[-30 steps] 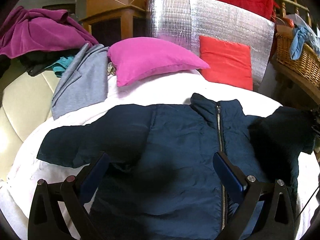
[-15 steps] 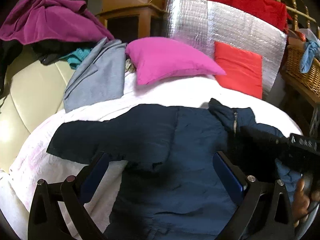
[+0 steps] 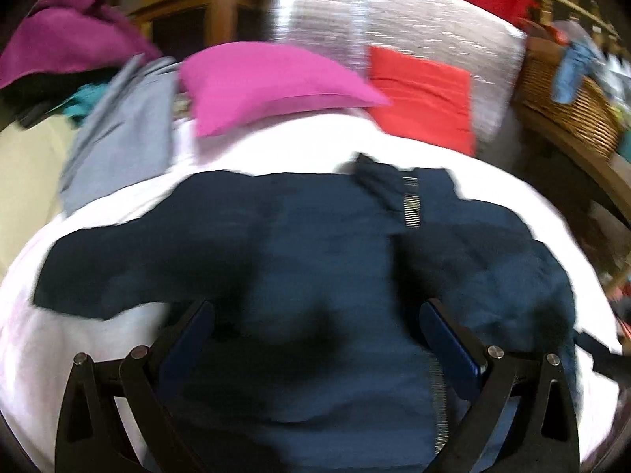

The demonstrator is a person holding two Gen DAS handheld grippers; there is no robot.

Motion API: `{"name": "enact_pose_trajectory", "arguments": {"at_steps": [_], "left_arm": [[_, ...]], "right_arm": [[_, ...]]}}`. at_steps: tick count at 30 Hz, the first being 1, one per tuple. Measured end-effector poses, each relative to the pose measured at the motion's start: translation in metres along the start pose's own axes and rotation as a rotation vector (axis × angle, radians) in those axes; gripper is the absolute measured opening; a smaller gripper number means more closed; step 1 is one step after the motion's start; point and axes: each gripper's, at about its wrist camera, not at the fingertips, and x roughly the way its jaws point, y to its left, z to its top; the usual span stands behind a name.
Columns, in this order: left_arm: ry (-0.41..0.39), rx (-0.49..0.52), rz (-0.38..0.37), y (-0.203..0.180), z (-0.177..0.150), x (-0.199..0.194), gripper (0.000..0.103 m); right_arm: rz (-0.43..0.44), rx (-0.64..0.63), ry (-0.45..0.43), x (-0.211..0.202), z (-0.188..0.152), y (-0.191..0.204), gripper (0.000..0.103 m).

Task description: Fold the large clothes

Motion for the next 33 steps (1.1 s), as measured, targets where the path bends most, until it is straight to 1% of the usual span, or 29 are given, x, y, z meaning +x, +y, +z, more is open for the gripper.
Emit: {"name": "enact_pose_trajectory", "arguments": {"at_steps": [1,2,3,4,7,9,11,12,15,16,17,19,20,21,24,26,28,29,31,33], "left_arm": [[-0.007,0.02,-0.025,-0.009,-0.001,0.001,0.103],[-0.016,0.042,-0.04,-0.018,-0.003,0.002,0.103],[-0.027,0.066,-0.052,-0.027,-0.005,0.002,0.103],[-0.034,0.092,-0.061,-0.036,-0.007,0.004,0.103],[-0.04,0.13,-0.085,-0.056,-0.01,0.012,0.103],[-0.02,0.14,-0.068,-0.065,-0.011,0.023,0.103],[0.013,0.136,-0.06,-0.07,-0.013,0.038,0.103],[0.027,0.13,-0.061,-0.071,-0.013,0.043,0.103],[0.085,0.109,-0.062,-0.071,-0.014,0.059,0.103],[0.109,0.099,-0.057,-0.07,-0.015,0.063,0.103],[0.127,0.083,-0.06,-0.068,-0.014,0.066,0.103],[0.154,0.05,-0.057,-0.063,-0.013,0.072,0.103],[0.162,0.047,-0.041,-0.061,-0.013,0.072,0.103],[0.163,0.052,-0.028,-0.06,-0.015,0.071,0.103],[0.134,0.08,0.026,-0.054,-0.015,0.063,0.103],[0.109,0.102,0.054,-0.051,-0.015,0.057,0.103],[0.108,0.114,0.066,-0.046,-0.015,0.055,0.103],[0.121,0.106,0.057,-0.043,-0.015,0.056,0.103],[0.145,0.079,0.032,-0.037,-0.016,0.055,0.103],[0.151,0.07,0.028,-0.032,-0.019,0.051,0.103]], "right_arm": [[-0.013,0.036,-0.024,-0.004,0.006,-0.011,0.058],[-0.032,0.066,-0.038,-0.005,0.011,-0.021,0.053],[-0.059,0.082,-0.049,-0.003,0.015,-0.026,0.044],[-0.097,0.103,-0.061,0.001,0.018,-0.035,0.039],[-0.148,0.178,-0.053,0.017,0.021,-0.057,0.035],[-0.177,0.238,-0.033,0.031,0.017,-0.071,0.035],[-0.204,0.26,-0.019,0.041,0.011,-0.08,0.022],[-0.206,0.262,-0.018,0.042,0.01,-0.084,0.018],[-0.198,0.273,-0.015,0.039,0.007,-0.088,0.014],[-0.206,0.251,-0.016,0.037,0.008,-0.082,0.015],[-0.209,0.198,-0.015,0.036,0.01,-0.071,0.019],[-0.21,0.128,-0.01,0.036,0.018,-0.054,0.02],[-0.224,0.123,-0.011,0.037,0.022,-0.051,0.02],[-0.236,0.123,-0.006,0.041,0.027,-0.048,0.02],[-0.255,0.116,0.056,0.072,0.041,-0.038,0.02],[-0.24,0.097,0.115,0.096,0.044,-0.026,0.02],[-0.246,0.058,0.156,0.115,0.043,-0.013,0.02],[-0.234,0.045,0.162,0.121,0.043,-0.006,0.02],[-0.157,0.045,0.157,0.131,0.043,0.009,0.02],[-0.055,0.031,0.155,0.134,0.043,0.027,0.02]]}}
